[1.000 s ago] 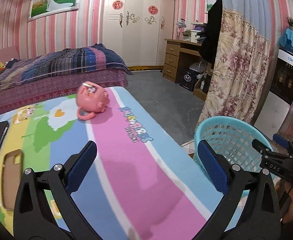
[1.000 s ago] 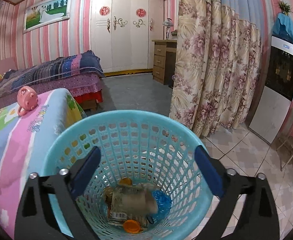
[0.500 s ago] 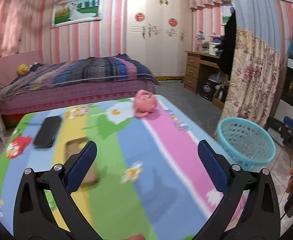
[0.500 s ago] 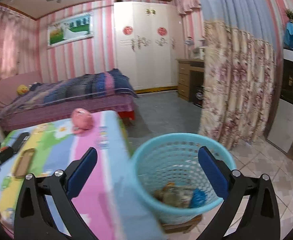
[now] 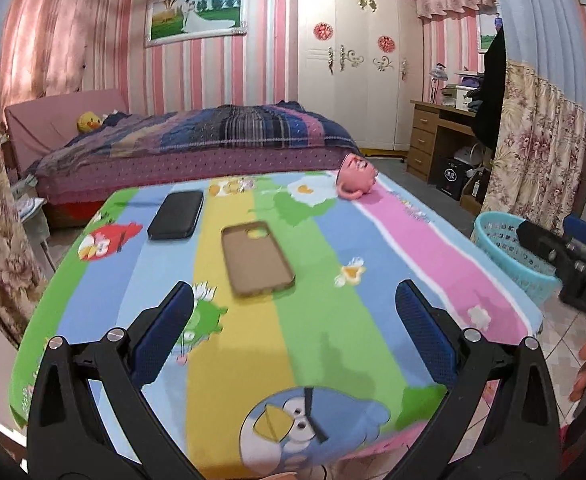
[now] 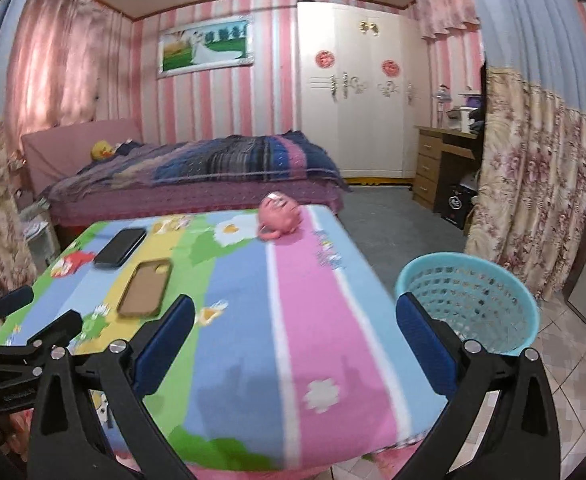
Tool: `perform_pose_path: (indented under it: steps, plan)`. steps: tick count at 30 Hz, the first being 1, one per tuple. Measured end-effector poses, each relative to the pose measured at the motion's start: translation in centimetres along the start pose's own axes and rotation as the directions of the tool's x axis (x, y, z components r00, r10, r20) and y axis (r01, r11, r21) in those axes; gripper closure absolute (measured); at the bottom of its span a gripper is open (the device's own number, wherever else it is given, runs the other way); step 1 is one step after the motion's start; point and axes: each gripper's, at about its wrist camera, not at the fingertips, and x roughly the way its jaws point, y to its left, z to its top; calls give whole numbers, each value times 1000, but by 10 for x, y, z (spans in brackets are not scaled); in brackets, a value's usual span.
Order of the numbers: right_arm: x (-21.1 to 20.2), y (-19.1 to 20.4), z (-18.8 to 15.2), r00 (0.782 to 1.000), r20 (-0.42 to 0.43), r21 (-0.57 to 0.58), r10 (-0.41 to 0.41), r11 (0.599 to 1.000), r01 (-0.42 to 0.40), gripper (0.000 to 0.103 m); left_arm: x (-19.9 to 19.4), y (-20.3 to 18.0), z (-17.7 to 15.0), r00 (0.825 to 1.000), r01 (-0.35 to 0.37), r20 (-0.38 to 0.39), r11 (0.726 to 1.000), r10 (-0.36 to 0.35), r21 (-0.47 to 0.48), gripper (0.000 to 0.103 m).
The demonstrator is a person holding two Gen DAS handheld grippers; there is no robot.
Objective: Collect trash
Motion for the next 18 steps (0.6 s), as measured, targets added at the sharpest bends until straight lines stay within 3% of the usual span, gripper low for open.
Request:
perform_pose_path:
  steps: [5, 12, 18]
  plan:
    - [5, 24, -21, 1000, -12, -56, -3, 998, 3, 5, 9, 11, -11, 1000, -5, -12, 999, 5, -38, 5]
    - [7, 29, -28, 1000, -12, -69, -17, 997, 16, 5, 15, 17, -13, 1000, 21, -13, 995, -23, -97, 5]
    - [8, 30, -27, 1000, 9, -84, -17, 996, 18, 5, 14, 14, -14, 1000, 19, -10, 997, -20, -74, 5]
